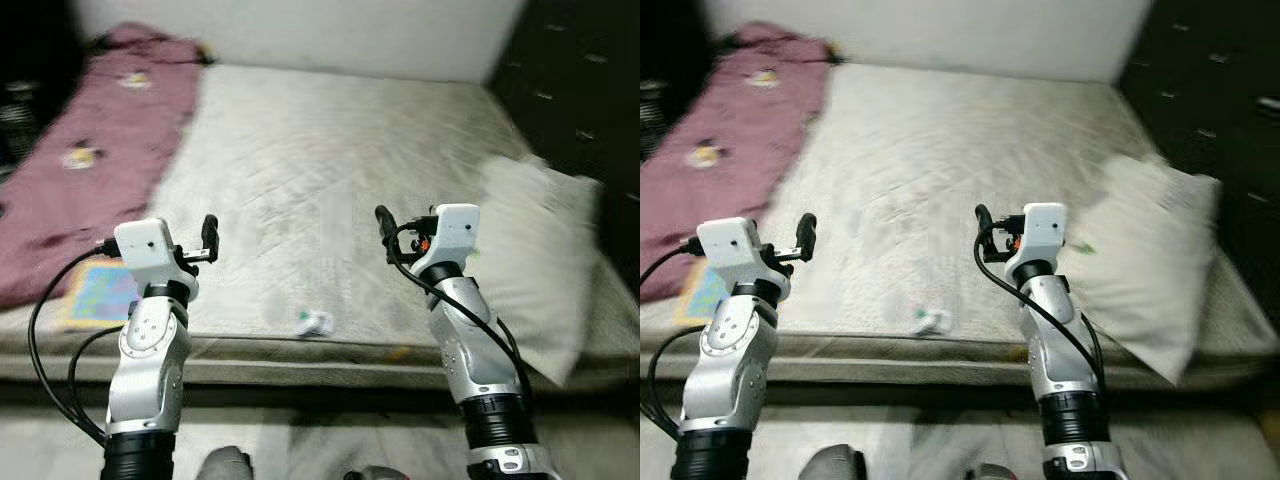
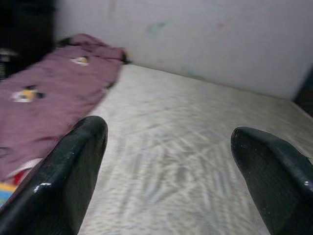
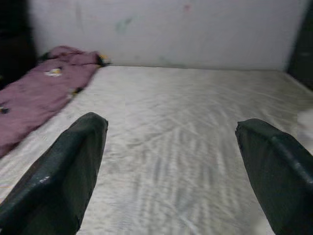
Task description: Clean up the room
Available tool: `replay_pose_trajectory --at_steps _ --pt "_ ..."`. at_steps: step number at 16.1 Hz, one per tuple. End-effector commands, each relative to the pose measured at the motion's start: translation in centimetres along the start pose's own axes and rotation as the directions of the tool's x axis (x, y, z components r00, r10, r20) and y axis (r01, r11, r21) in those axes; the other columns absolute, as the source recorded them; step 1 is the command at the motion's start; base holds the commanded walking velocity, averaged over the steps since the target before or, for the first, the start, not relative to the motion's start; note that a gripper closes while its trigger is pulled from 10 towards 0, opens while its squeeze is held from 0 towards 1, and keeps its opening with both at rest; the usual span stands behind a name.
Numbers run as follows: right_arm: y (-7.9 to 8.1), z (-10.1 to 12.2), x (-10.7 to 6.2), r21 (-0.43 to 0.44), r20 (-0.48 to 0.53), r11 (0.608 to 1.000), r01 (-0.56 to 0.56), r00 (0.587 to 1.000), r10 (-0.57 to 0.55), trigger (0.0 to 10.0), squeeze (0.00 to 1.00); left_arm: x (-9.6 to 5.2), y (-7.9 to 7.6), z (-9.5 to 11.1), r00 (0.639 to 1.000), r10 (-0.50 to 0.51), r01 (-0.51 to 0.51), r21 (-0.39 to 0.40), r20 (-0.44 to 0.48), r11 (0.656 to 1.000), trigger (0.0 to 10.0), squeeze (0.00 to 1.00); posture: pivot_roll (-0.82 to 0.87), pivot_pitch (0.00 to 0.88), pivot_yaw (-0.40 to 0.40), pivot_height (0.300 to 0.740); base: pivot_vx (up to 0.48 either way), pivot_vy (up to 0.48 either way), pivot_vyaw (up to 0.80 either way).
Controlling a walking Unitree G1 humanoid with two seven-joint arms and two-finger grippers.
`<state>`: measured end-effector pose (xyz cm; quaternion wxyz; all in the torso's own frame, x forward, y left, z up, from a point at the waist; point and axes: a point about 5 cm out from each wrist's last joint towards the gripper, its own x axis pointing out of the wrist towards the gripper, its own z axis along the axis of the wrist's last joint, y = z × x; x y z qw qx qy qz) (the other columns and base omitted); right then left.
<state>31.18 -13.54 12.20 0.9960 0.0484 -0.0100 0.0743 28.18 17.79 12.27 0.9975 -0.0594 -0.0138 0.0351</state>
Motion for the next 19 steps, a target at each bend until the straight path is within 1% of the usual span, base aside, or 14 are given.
replay_pose_trajectory --at_steps 1,8,11,13,15,19 --pt "-0.47 0.16 0.19 0.0 -0.001 1.0 0.017 1.0 -0.017 10.0 0.0 0.24 -0.57 0.03 1.0 -0.029 0.029 0.006 0.002 1.0 10.0 0.0 0.05 0.018 -0.08 0.74 0.0 0.0 -0.66" --pt "-0.2 0.37 0.24 0.007 0.007 1.0 -0.015 1.0 0.015 10.0 0.0 0.21 -0.48 0.2 1.0 -0.016 0.016 0.003 0.011 1.0 10.0 0.0 0.05 0.033 -0.084 0.74 0.0 0.0 0.0" --pt "-0.06 0.3 0.21 0.01 0.002 1.0 -0.03 1.0 0.03 10.0 0.0 0.13 -0.31 0.26 1.0 0.006 -0.006 -0.004 0.009 1.0 10.0 0.0 0.05 0.036 -0.082 0.74 0.0 0.0 0.0" --pt "0.09 0.27 0.2 0.007 -0.001 0.999 -0.041 0.999 0.041 10.0 0.0 0.05 -0.47 0.34 1.0 -0.019 0.019 -0.023 0.018 1.0 10.0 0.0 0.05 0.041 -0.084 0.74 0.0 0.0 0.0" --pt "0.13 0.27 0.2 -0.004 -0.005 0.999 -0.048 0.999 0.048 10.0 0.0 -0.02 -0.48 0.39 0.999 -0.023 0.024 -0.026 0.026 0.999 10.0 0.0 0.05 0.041 -0.084 0.74 0.0 0.0 0.0" --pt "0.14 0.3 0.21 -0.012 -0.004 0.999 -0.051 0.999 0.051 10.0 0.0 -0.07 -0.41 0.4 1.0 -0.019 0.02 -0.034 0.025 0.999 10.0 0.0 0.05 0.043 -0.088 0.74 0.269 0.0 0.0"
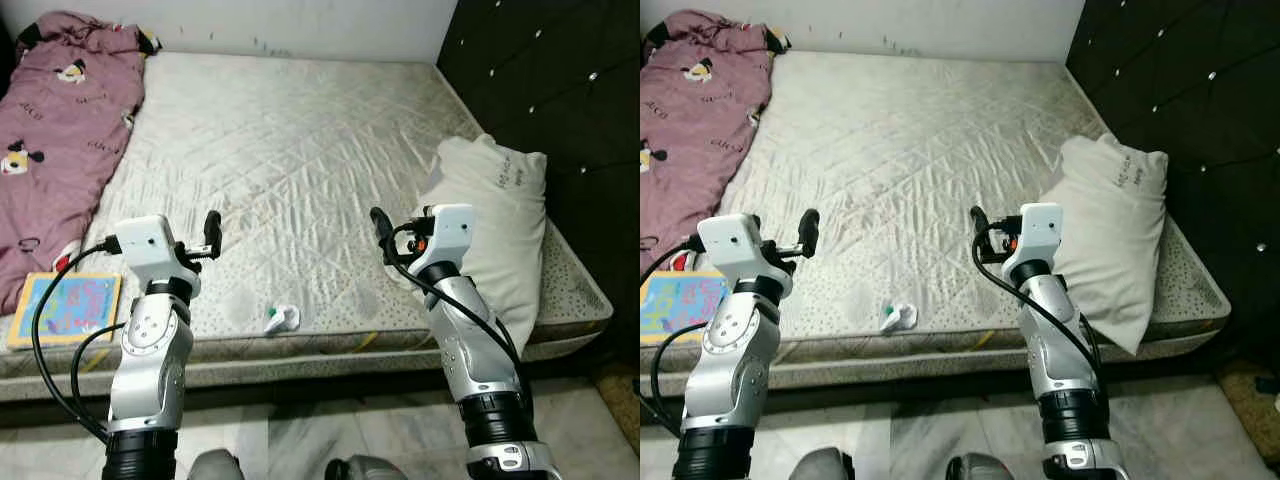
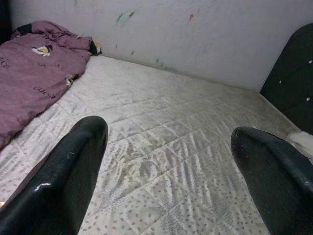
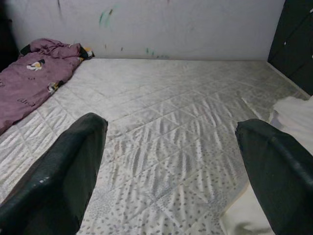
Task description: Clean up the room
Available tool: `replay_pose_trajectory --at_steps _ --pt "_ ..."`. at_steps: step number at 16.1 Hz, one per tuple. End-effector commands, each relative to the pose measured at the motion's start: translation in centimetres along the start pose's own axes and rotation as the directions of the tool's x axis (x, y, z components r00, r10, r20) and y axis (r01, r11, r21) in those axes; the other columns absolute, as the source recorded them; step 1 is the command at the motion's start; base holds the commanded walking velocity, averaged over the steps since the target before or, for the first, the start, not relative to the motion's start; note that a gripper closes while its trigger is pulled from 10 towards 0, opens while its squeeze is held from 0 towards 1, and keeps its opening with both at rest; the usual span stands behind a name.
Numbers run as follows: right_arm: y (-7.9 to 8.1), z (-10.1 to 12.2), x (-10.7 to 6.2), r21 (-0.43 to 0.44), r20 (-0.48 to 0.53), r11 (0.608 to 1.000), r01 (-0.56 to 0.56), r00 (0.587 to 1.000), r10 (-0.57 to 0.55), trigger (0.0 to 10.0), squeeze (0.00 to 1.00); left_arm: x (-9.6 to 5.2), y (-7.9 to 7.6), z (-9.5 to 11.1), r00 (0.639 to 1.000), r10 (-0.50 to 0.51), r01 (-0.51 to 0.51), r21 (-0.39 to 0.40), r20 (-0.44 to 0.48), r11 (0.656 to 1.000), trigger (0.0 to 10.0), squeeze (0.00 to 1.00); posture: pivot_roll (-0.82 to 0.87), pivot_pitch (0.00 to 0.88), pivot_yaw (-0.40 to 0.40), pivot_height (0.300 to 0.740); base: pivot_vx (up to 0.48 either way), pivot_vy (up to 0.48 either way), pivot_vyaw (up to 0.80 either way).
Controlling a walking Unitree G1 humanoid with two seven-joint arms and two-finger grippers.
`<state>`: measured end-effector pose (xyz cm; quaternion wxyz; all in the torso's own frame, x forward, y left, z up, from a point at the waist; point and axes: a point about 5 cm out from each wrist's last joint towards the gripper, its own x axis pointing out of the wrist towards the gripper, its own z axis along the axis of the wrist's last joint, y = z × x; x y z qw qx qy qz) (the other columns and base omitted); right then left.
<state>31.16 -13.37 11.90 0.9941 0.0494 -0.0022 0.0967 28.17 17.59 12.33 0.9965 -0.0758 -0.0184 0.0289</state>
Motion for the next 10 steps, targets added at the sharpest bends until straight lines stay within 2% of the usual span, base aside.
replay_pose_trajectory --at_steps 1,10 --pt "-0.01 0.63 0.19 -0.019 0.014 1.0 -0.006 1.0 0.006 10.0 0.0 -0.05 -0.18 0.34 1.0 -0.007 0.008 -0.002 0.017 1.0 10.0 0.0 0.05 0.043 -0.088 0.74 0.27 0.0 0.0" --pt "-0.17 0.77 0.32 -0.044 0.026 0.999 -0.009 1.0 0.011 10.0 0.0 0.07 -0.23 0.22 1.0 -0.015 0.015 0.005 0.013 1.0 10.0 0.0 0.05 0.023 -0.088 0.74 0.27 0.0 0.0"
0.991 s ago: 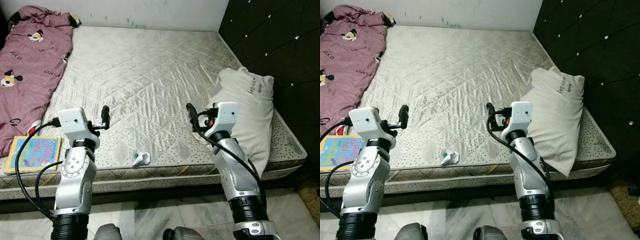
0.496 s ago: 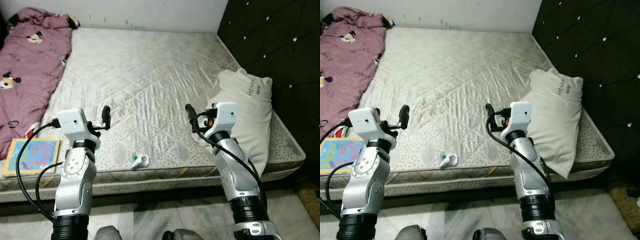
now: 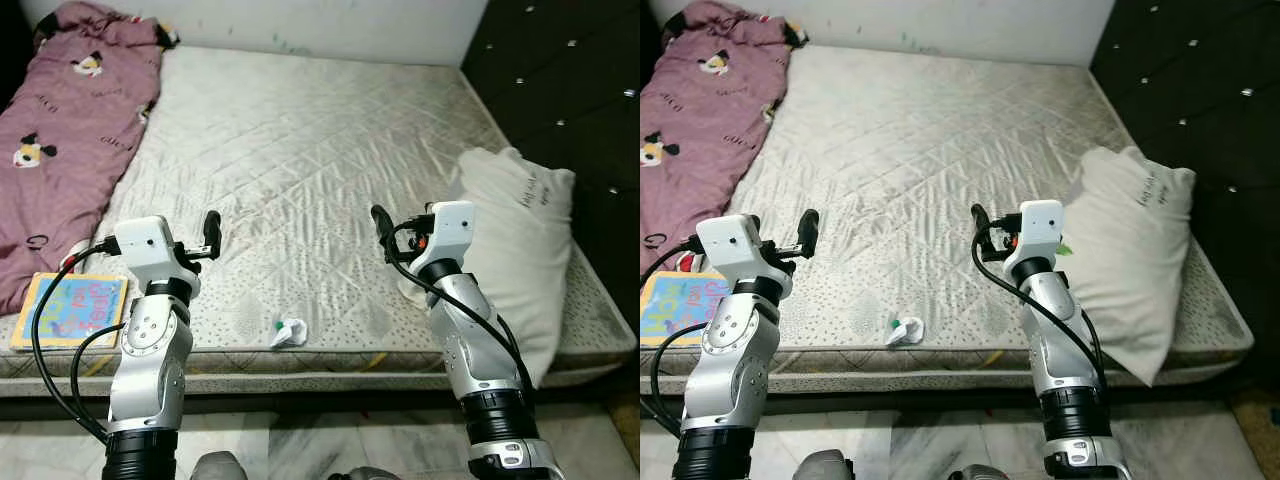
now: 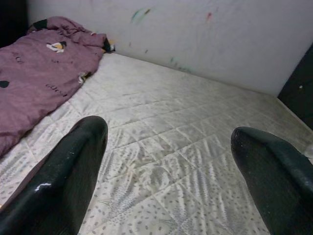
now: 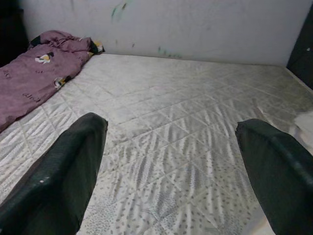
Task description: Clean up the room
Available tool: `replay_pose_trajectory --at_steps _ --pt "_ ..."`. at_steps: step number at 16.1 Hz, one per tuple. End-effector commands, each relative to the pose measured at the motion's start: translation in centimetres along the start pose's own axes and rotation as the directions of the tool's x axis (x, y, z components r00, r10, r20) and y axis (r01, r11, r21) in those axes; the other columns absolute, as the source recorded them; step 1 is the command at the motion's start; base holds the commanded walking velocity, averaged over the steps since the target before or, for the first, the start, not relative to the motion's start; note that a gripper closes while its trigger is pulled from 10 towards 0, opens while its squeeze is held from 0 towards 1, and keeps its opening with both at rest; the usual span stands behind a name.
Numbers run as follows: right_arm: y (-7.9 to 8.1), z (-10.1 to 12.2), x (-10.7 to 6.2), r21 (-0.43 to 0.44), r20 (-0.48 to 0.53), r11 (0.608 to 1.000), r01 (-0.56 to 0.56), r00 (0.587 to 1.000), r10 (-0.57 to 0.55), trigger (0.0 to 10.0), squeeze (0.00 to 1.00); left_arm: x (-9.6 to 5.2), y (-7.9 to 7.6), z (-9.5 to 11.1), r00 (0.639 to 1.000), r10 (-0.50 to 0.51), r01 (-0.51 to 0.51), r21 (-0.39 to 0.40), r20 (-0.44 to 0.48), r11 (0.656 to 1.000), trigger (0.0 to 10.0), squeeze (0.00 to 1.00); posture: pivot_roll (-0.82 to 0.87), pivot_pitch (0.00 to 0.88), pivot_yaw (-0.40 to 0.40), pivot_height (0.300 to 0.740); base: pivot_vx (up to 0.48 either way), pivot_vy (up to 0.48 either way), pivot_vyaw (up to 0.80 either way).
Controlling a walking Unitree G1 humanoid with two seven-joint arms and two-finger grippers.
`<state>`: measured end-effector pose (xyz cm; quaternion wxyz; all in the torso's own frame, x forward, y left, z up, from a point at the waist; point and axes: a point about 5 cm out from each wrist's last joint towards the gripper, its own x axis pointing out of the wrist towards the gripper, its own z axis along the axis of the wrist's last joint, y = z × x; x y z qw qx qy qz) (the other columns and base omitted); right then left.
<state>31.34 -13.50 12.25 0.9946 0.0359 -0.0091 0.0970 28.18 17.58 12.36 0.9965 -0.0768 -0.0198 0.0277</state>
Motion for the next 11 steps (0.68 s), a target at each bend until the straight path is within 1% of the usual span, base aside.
replay_pose_trajectory --at_steps 1,3,4,5,6,8,9,11 --pt "-0.07 0.42 0.18 -0.017 0.017 1.0 -0.009 1.0 0.009 10.0 0.0 0.07 -0.19 0.16 1.0 -0.011 0.011 0.008 0.008 1.0 10.0 0.0 0.05 0.02 -0.087 0.74 0.0 0.0 0.0" --pt "-0.07 0.44 0.23 -0.019 0.017 1.0 -0.009 1.0 0.009 10.0 0.0 0.1 -0.2 0.18 1.0 -0.012 0.012 0.009 0.007 1.0 10.0 0.0 0.05 0.023 -0.087 0.74 0.0 0.0 0.0" --pt "-0.06 0.51 0.31 -0.021 0.018 1.0 -0.01 1.0 0.01 10.0 0.0 0.13 -0.37 0.29 0.999 -0.032 0.032 -0.006 0.013 0.999 10.0 0.0 0.05 0.028 -0.086 0.74 0.289 0.0 0.0" --pt "-0.06 0.52 0.33 -0.021 0.019 1.0 -0.01 1.0 0.011 10.0 0.0 0.13 -0.44 0.33 0.999 -0.035 0.035 -0.004 0.014 0.999 10.0 0.0 0.05 0.028 -0.086 0.74 0.292 0.0 0.0" --pt "-0.08 0.53 0.35 -0.021 0.019 1.0 -0.009 1.0 0.009 10.0 0.0 0.16 -0.34 0.24 1.0 -0.019 0.019 0.003 0.005 1.0 10.0 0.0 0.05 0.032 -0.087 0.74 0.244 0.0 0.0" --pt "-0.08 0.56 0.41 -0.022 0.019 1.0 -0.009 1.0 0.009 10.0 0.0 0.2 -0.29 0.3 1.0 -0.014 0.014 0.001 0.007 1.0 10.0 0.0 0.05 0.035 -0.087 0.74 0.0 0.0 0.0" --pt "-0.07 0.58 0.45 -0.022 0.019 1.0 -0.009 1.0 0.009 10.0 0.0 0.17 -0.37 0.43 1.0 -0.025 0.025 -0.005 0.018 1.0 10.0 0.0 0.05 0.038 -0.088 0.74 0.274 0.0 0.0" --pt "-0.06 0.56 0.49 -0.02 0.018 1.0 -0.01 1.0 0.01 10.0 0.0 0.21 -0.31 0.38 1.0 -0.022 0.022 0.0 0.012 1.0 10.0 0.0 0.05 0.039 -0.088 0.74 0.334 0.0 0.0"
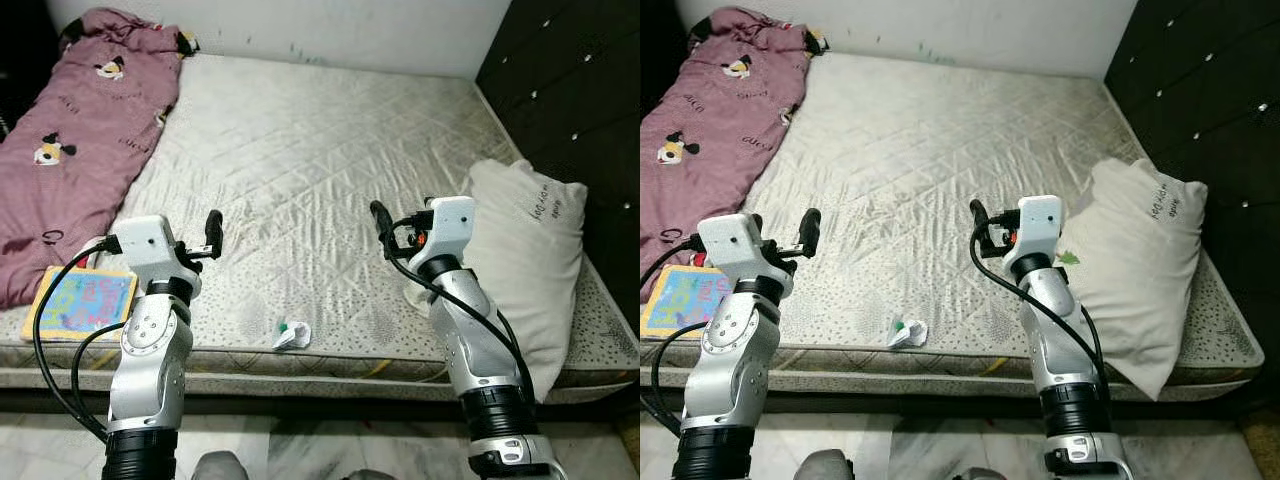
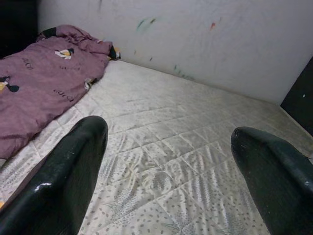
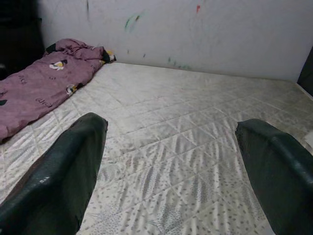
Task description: Clean up the room
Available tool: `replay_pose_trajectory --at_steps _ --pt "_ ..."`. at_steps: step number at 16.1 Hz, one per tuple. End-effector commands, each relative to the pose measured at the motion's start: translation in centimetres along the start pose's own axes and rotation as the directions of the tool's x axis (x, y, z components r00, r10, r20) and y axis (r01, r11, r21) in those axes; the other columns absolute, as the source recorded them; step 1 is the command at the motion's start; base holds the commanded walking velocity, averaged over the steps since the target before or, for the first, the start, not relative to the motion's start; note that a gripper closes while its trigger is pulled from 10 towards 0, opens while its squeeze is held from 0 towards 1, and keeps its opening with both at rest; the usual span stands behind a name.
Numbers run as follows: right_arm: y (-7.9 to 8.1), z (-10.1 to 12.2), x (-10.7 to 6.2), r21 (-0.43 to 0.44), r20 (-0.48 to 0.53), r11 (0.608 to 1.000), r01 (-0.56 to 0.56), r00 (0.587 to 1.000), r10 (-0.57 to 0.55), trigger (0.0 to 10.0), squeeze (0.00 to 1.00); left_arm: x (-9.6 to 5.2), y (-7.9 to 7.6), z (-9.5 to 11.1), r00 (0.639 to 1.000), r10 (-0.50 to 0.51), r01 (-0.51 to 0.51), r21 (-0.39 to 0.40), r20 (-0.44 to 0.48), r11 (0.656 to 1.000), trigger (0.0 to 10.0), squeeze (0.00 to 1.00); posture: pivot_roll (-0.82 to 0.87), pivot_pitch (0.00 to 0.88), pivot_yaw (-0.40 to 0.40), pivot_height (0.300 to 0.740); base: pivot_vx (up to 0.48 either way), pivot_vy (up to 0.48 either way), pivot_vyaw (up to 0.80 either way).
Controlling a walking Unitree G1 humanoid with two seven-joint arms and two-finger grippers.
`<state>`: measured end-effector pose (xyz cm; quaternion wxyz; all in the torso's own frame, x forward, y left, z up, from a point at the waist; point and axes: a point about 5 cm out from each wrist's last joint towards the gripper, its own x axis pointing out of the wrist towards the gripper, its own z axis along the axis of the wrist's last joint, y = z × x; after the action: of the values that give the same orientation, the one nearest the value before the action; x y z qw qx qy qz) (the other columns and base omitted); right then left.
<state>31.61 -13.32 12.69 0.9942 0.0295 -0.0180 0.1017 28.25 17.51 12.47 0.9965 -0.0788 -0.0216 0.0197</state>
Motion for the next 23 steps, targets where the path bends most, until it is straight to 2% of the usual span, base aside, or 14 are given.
replay_pose_trajectory --at_steps 1,9,13,17,19,23 --pt "-0.2 0.12 0.2 -0.006 0.002 1.0 0.0 1.0 0.001 10.0 0.0 0.16 -0.23 0.28 1.0 -0.005 0.005 0.005 0.009 1.0 10.0 0.0 0.05 0.039 -0.088 0.74 0.33 0.0 0.0" --pt "-0.21 0.14 0.28 -0.016 0.003 1.0 -0.004 1.0 0.004 10.0 0.0 0.23 -0.26 0.28 1.0 -0.005 0.005 0.006 0.007 1.0 10.0 0.0 0.05 0.04 -0.089 0.74 0.311 0.0 0.07" --pt "-0.35 0.04 0.24 -0.002 0.005 1.0 0.005 1.0 -0.005 10.0 0.0 0.27 0.09 -0.08 0.999 0.029 -0.029 0.006 -0.017 1.0 10.0 0.0 0.05 0.03 -0.089 0.74 0.0 0.0 0.14" --pt "-0.43 -0.03 0.24 -0.003 0.005 1.0 0.007 1.0 -0.007 10.0 0.0 0.24 -0.03 -0.02 1.0 0.021 -0.021 0.017 -0.01 1.0 10.0 0.0 0.06 0.02 -0.092 0.74 0.0 0.0 0.0" --pt "-0.43 -0.04 0.15 -0.008 0.007 1.0 0.004 1.0 -0.004 10.0 0.0 0.19 0.29 -0.16 0.998 0.054 -0.054 0.016 -0.022 0.998 10.0 0.0 0.06 0.018 -0.09 0.74 0.0 0.0 0.0" --pt "-0.36 0.04 -0.13 -0.005 0.01 1.0 0.007 1.0 -0.006 10.0 0.0 -0.1 0.32 -0.42 0.999 0.032 -0.032 0.004 -0.037 0.999 10.0 0.0 0.06 0.024 -0.088 0.74 0.0 0.0 0.0"
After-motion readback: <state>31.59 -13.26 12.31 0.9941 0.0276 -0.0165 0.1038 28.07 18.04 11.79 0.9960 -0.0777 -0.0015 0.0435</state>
